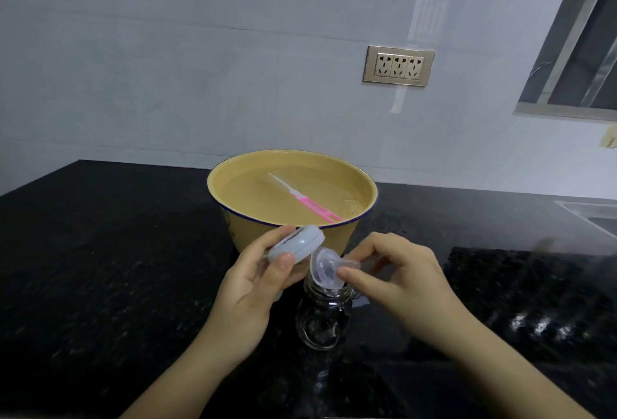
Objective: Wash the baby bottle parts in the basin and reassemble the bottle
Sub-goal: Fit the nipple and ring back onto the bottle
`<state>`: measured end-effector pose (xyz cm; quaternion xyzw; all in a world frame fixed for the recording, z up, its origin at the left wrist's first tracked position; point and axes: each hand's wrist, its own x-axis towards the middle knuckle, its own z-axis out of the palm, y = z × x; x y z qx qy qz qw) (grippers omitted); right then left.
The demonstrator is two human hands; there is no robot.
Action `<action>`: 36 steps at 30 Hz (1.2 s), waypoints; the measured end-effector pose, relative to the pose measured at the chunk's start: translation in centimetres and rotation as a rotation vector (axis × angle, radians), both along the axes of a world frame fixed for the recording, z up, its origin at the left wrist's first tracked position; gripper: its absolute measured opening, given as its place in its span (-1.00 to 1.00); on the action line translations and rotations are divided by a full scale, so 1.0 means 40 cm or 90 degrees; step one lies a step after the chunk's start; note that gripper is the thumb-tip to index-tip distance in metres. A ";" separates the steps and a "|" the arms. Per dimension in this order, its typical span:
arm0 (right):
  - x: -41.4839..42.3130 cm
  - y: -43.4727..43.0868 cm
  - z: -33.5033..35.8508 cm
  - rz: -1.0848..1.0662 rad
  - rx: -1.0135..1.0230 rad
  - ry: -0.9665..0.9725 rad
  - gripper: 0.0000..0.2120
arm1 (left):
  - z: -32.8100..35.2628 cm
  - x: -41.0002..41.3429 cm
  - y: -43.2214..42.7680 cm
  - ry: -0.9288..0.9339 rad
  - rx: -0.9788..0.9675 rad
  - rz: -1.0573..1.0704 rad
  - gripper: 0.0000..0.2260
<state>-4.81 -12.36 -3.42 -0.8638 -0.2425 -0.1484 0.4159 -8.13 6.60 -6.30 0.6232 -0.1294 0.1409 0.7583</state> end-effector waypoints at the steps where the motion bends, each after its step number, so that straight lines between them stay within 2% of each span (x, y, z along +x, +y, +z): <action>1: 0.001 0.003 0.009 0.000 -0.030 0.005 -0.85 | 0.000 -0.001 0.000 0.002 -0.004 0.000 -0.26; 10: 0.022 0.041 0.107 0.074 -0.251 0.127 -0.77 | 0.007 -0.002 -0.003 0.004 0.017 -0.008 -0.32; 13: 0.024 0.051 0.124 0.084 -0.280 0.106 -0.79 | -0.001 0.000 0.002 0.003 0.022 -0.014 -0.47; 20: 0.024 0.051 0.107 0.066 -0.218 0.099 -0.82 | -0.018 0.008 0.011 0.003 0.092 0.019 -0.54; 28: 0.021 0.019 0.070 0.125 -0.040 0.179 -0.80 | -0.014 0.016 0.005 -0.034 0.113 -0.005 -0.54; 33: 0.019 -0.012 0.058 0.136 0.043 0.209 -0.68 | -0.012 0.022 0.004 -0.060 0.204 0.013 -0.53; 36: 0.025 -0.029 0.051 0.126 0.046 0.193 -0.66 | -0.019 0.023 -0.001 -0.076 0.268 0.020 -0.52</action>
